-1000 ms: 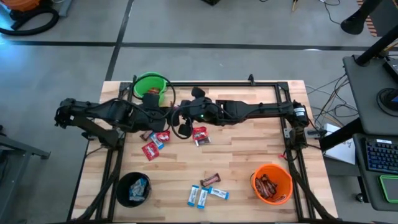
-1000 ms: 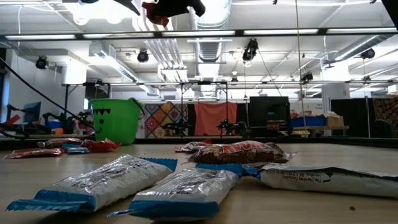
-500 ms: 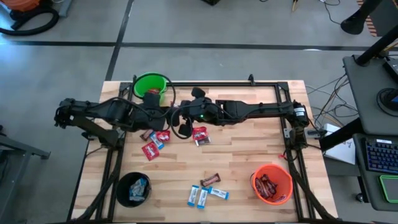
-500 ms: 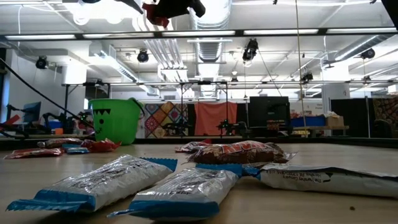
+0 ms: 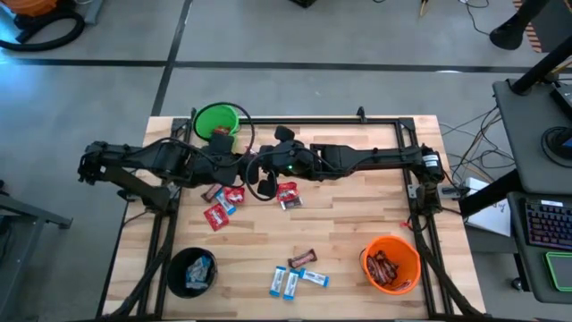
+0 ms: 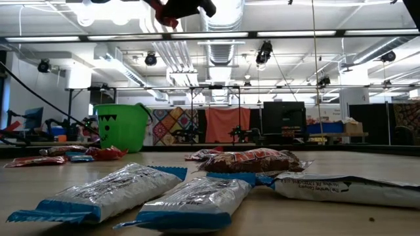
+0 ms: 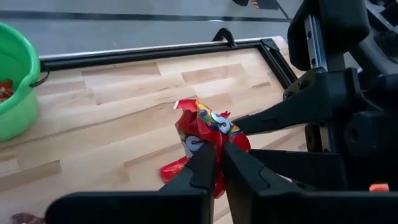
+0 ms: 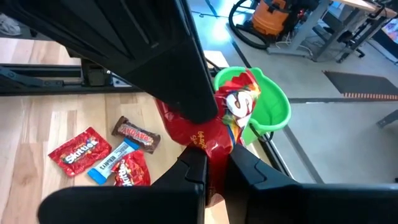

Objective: Sort candy
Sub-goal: Put the red candy into the green bucket

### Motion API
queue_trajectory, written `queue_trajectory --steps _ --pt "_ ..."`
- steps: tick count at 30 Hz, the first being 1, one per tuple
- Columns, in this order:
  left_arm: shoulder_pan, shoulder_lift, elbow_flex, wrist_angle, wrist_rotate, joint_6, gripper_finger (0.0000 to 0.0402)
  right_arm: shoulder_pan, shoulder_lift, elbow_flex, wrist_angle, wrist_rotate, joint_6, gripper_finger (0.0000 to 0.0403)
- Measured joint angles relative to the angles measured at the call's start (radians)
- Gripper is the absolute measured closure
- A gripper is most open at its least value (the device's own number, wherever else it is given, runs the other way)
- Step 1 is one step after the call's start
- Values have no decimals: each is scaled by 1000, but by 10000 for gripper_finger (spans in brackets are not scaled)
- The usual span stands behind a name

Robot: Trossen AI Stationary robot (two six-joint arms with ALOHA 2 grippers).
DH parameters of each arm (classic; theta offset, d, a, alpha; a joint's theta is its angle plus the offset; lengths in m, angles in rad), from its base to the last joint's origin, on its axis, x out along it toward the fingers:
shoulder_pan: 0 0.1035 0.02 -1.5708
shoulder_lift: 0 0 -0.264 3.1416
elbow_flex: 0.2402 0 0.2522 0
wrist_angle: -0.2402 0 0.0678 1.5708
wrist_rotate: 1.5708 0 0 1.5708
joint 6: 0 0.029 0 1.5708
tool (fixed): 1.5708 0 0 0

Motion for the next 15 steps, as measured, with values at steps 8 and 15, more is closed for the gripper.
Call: queue_trajectory --steps 8,15 --pt "4 -2 0 28 34 89 401 0 -2 0 -4 2 15 385" --pt "4 -2 0 38 60 120 402 0 -2 0 -5 0 15 366"
